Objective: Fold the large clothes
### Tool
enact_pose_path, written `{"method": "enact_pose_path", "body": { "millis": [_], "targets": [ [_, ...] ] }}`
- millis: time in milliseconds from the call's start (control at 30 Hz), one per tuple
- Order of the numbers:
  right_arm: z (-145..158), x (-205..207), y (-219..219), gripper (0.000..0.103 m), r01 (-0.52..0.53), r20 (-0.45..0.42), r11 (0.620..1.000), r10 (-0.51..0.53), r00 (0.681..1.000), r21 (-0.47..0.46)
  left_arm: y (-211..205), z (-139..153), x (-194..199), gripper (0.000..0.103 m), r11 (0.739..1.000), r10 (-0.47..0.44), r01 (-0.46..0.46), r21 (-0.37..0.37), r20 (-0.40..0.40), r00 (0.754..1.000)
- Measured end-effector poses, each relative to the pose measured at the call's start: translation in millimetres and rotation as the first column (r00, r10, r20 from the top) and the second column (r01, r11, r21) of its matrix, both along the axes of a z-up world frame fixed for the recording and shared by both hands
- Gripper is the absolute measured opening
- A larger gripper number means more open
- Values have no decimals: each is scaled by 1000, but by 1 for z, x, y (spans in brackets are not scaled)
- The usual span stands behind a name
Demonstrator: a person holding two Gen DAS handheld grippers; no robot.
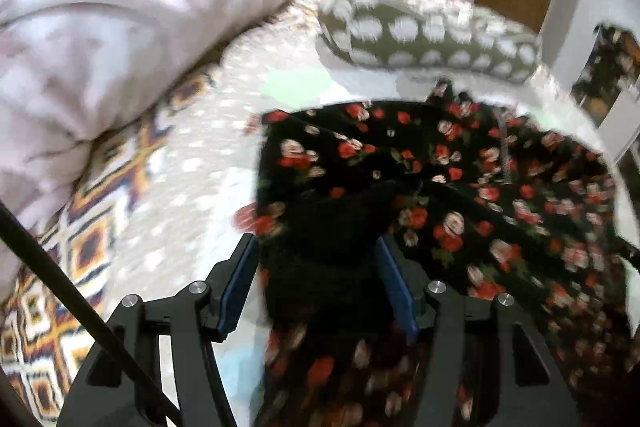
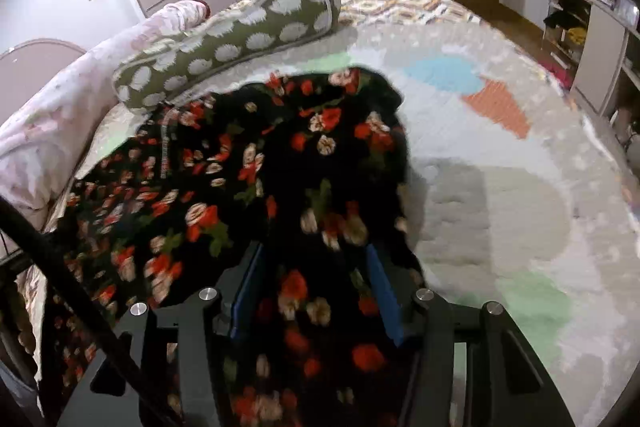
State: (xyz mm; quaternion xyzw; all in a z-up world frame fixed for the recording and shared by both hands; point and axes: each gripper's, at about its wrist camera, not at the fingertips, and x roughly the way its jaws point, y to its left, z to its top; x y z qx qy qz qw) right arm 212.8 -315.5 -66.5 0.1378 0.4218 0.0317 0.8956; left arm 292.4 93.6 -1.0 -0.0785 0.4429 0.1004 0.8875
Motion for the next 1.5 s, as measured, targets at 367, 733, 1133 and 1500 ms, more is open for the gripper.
{"method": "enact_pose_path", "body": {
  "millis": [367, 733, 1133, 1500],
  "targets": [
    [-17, -178, -100, 71, 109, -92, 990, -101, 991, 92, 40, -20, -179, 70, 963, -10, -4, -269, -49, 999],
    [-62, -273, -91, 68, 50, -97, 878, -4, 995, 475, -14, -55, -249, 67, 910, -157, 128, -394, -41, 987],
    [-75, -330, -74, 50, 49, -59, 815, -18, 998, 577, -15, -49, -294, 62, 862, -169, 166, -478, 37, 985],
    [-69, -328, -59, 34, 94, -42, 849, -85, 996, 520, -26, -52, -300, 18, 915, -105, 87, -393, -27, 994]
  ]
}}
